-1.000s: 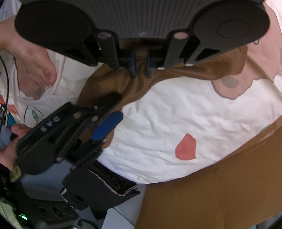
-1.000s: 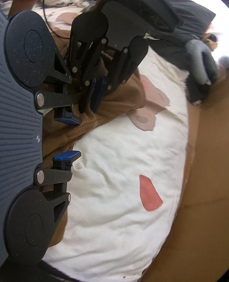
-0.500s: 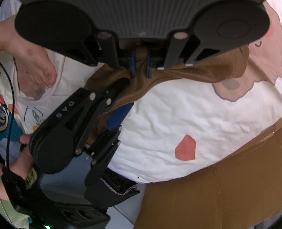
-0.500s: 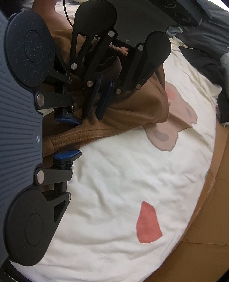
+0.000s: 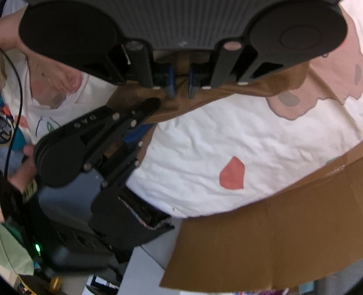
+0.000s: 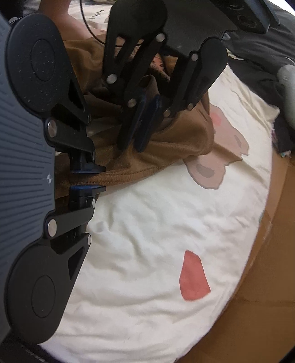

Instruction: Fold clothes

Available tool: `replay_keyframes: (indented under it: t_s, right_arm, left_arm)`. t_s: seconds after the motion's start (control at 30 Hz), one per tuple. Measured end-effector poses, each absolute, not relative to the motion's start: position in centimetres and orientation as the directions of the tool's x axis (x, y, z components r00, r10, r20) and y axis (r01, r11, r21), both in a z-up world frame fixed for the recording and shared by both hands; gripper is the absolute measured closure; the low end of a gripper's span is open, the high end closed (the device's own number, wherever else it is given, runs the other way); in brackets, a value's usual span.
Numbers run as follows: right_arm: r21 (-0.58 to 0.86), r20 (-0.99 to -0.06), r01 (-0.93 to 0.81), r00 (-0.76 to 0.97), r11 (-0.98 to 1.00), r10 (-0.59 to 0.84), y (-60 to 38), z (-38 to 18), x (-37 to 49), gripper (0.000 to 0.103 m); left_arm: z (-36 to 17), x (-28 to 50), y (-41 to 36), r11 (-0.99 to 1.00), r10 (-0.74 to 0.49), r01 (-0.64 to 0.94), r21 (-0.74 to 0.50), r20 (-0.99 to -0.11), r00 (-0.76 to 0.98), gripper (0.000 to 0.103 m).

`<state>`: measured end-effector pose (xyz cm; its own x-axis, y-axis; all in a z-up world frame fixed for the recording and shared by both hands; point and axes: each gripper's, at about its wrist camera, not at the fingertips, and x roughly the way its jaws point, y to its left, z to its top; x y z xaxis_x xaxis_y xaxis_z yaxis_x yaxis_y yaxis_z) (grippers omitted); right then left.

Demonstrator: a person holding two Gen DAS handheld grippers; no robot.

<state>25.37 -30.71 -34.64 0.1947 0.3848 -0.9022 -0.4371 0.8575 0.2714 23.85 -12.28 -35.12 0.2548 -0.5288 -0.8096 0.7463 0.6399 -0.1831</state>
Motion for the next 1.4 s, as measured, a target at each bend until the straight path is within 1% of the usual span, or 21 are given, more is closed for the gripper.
replay_keyframes:
  t_s: [0.2,0.3,0.43,0.6,0.83,1.17,1.27,1.4]
  right_arm:
    - [0.217,-0.905,-0.398,0.260,0.891,0.337,-30.5,-34.0,23.7,0.096]
    - [0.208,-0.901,-0.379,0.285,0.902,0.327,-30.2,-33.8,23.0,0.096]
    - [0.192,-0.893,-0.367,0.320,0.910,0.318,-29.9,-33.2,22.5,0.096]
    - [0.188,-0.888,-0.357,0.337,0.915,0.314,-30.1,-32.8,22.4,0.096]
    - [0.163,-0.885,-0.346,0.362,0.924,0.292,-30.1,-32.9,22.1,0.096]
    - [0.143,-0.885,-0.324,0.381,0.935,0.267,-29.6,-33.1,21.4,0.096]
    - [0.142,-0.887,-0.321,0.380,0.937,0.264,-29.5,-33.2,21.4,0.096]
    - [0.131,-0.894,-0.322,0.370,0.938,0.252,-29.3,-33.6,21.5,0.096]
  left_arm:
    - [-33.4,23.9,-10.7,0.671,-0.521,0.719,-0.178,-0.803,0.287,0.090]
    - [-32.8,24.0,-9.4,0.685,-0.491,0.712,-0.155,-0.820,0.294,0.090]
    - [-31.6,24.1,-6.8,0.731,-0.434,0.675,-0.101,-0.832,0.346,0.090]
    - [-29.2,25.0,-2.5,0.813,-0.360,0.580,-0.055,-0.830,0.426,0.090]
    - [-27.6,24.8,3.3,0.867,-0.233,0.498,0.032,-0.857,0.460,0.089]
    - [-23.1,22.6,11.0,0.919,-0.114,0.375,0.122,-0.829,0.548,0.087]
    - [-22.1,22.3,13.6,0.930,-0.064,0.332,0.156,-0.823,0.565,0.087]
    - [-21.5,21.6,16.8,0.947,-0.015,0.273,0.171,-0.824,0.567,0.087]
